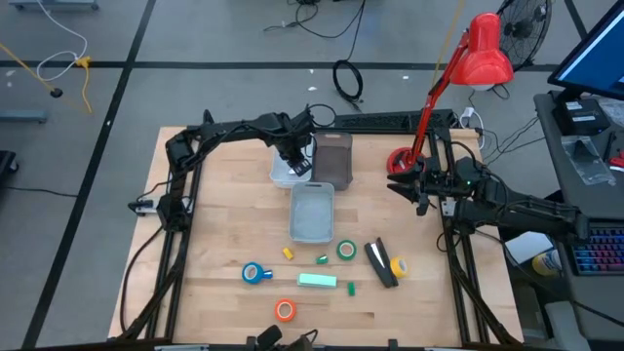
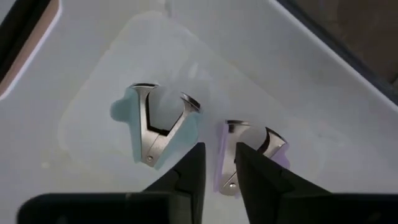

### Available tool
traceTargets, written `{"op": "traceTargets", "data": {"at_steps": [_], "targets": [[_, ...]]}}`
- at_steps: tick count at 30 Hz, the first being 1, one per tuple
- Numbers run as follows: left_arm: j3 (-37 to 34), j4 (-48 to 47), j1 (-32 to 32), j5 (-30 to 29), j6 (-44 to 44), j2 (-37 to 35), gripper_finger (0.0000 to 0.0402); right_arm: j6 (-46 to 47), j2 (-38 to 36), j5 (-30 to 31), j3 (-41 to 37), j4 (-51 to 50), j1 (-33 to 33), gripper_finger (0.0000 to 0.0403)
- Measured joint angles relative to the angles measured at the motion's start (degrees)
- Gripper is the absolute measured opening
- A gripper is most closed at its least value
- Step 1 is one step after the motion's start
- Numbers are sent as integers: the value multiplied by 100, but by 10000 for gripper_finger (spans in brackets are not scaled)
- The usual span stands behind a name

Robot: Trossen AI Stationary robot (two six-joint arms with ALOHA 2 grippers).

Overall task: Pick and place Stapler, Stapler remover, tape
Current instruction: Put the blue tape into the black bin

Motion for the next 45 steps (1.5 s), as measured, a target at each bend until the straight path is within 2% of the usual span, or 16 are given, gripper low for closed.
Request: {"op": "traceTargets", "data": {"at_steps": [3,9,16,22,30,40,45], "targets": [[-7,-146,18,11,-14,-240,110,-2,0,0,2,0,0,146],[-5,-781,-52,-37,-76,-1194,117,-2,0,0,4,0,0,146],[-2,-1269,-538,-562,-533,-2456,118,-2,0,-1,4,0,2,146],[-2,-1518,-1069,-895,-1096,-3198,118,-2,0,-2,4,0,2,146],[1,-2060,-1905,-1261,-2068,-3670,118,-2,4,-4,4,-2,2,146],[-2,-2463,-3124,-1352,-3254,-3696,118,-2,4,-4,4,0,2,146],[-2,-2453,-3626,-1743,-4367,-3694,118,-2,4,-4,4,0,2,146]]}}
